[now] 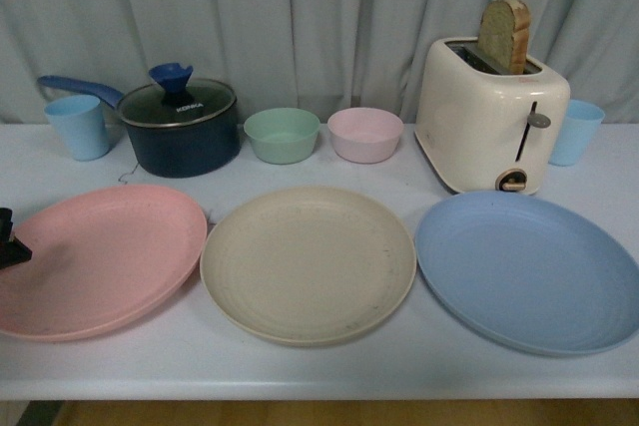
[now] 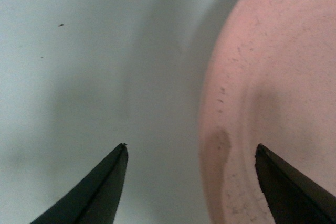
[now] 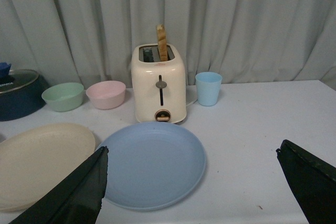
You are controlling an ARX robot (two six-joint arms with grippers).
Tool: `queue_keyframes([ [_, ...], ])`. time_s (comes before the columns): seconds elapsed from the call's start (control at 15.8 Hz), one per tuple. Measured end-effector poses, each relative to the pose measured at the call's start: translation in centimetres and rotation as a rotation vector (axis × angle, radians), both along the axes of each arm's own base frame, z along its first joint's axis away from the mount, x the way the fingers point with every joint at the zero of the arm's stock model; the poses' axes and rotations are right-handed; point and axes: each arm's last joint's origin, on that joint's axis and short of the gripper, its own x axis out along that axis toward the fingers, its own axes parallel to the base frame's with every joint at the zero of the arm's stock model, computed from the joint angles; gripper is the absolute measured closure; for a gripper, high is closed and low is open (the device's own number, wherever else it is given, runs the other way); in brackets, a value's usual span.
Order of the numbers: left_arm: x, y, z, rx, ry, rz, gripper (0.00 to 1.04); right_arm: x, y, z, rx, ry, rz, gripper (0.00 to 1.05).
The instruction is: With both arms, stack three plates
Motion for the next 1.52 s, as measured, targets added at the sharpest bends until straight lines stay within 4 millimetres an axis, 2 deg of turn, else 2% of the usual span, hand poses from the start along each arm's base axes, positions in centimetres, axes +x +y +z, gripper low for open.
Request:
queue_keyframes([
  [0.19, 0.0, 0.7, -0.3, -0.034, 0.013, 0.038, 0.62, 0.0, 0.0, 0.0, 0.000, 0.000, 0.000, 0.06],
  [0.51, -0.1, 1.1, 0.0, -0.094, 0.005, 0.082, 1.02, 0.0, 0.0, 0.0, 0.000, 0.000, 0.000, 0.06],
  [0.7, -0.7, 1.0, 1.5, -0.119, -0.005, 0.124, 1.02, 0.0, 0.0, 0.0, 0.000, 0.000, 0.000, 0.06],
  [1.01, -3.2, -0.2, 6.3, -0.106, -0.069, 0.180, 1.02, 0.0, 0.0, 0.0, 0.000, 0.000, 0.000, 0.06],
  [1.14, -3.5, -1.8, 9.0, -0.114, -0.123, 0.170, 1.02, 0.0, 0.0, 0.0, 0.000, 0.000, 0.000, 0.06],
  [1.2, -3.6, -3.8, 10.6, -0.130, -0.158, 0.146, 1.02, 0.0, 0.0, 0.0, 0.000, 0.000, 0.000, 0.06],
  [1.27, -3.6, -5.2, 11.1, -0.143, -0.167, 0.126, 1.02, 0.0, 0.0, 0.0, 0.000, 0.000, 0.000, 0.06],
  [1.33, -3.4, -8.3, 11.4, -0.165, -0.166, 0.080, 1.02, 0.0, 0.0, 0.0, 0.000, 0.000, 0.000, 0.06],
  [1.52, -3.0, -13.8, 11.1, -0.196, -0.156, 0.005, 1.02, 0.0, 0.0, 0.0, 0.000, 0.000, 0.000, 0.06],
])
